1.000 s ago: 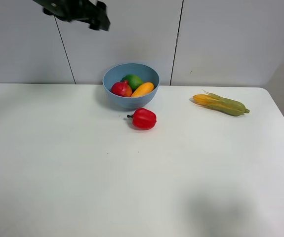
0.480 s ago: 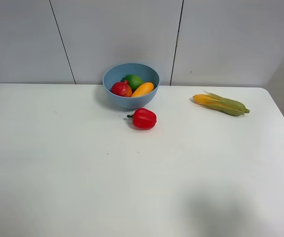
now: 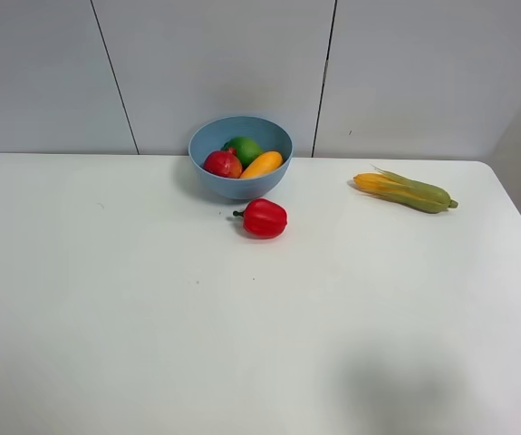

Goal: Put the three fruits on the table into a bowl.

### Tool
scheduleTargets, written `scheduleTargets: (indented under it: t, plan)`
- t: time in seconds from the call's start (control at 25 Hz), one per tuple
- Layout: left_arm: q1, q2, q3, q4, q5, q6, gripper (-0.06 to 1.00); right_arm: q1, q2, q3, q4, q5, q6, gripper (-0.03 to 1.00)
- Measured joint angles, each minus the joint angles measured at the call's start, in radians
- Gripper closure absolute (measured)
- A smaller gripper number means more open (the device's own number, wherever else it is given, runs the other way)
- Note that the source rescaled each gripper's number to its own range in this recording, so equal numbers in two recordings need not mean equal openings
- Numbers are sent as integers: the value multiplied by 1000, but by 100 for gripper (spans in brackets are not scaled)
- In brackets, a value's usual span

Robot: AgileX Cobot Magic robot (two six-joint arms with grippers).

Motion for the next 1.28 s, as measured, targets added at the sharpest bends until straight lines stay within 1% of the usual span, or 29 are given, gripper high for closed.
scheduleTargets:
  t: [0.04,0.08,0.28,0.4,0.52,0.64,0.96,1.08,1.28]
  plan:
    - [0,-66,42,-12,1,-1,-3,0,0,0,0,0,0,-3]
    - [0,-66,42,-12,1,-1,-3,0,0,0,0,0,0,-3]
    - [0,-372,275,-71,12,-3,-3,0,0,0,0,0,0,-3]
    - [0,-532,360,-99,41,-3,-3,0,0,0,0,0,0,-3]
    - [0,-628,406,-108,96,-3,-3,0,0,0,0,0,0,-3]
    - [0,-640,425,-111,158,-3,-3,0,0,0,0,0,0,-3]
    - [0,-641,507,-106,212,-14,-3,0,0,0,0,0,0,-3]
    - [0,-641,509,-87,213,-38,-3,0,0,0,0,0,0,-3]
    - [0,-641,509,-84,213,-42,-3,0,0,0,0,0,0,-3]
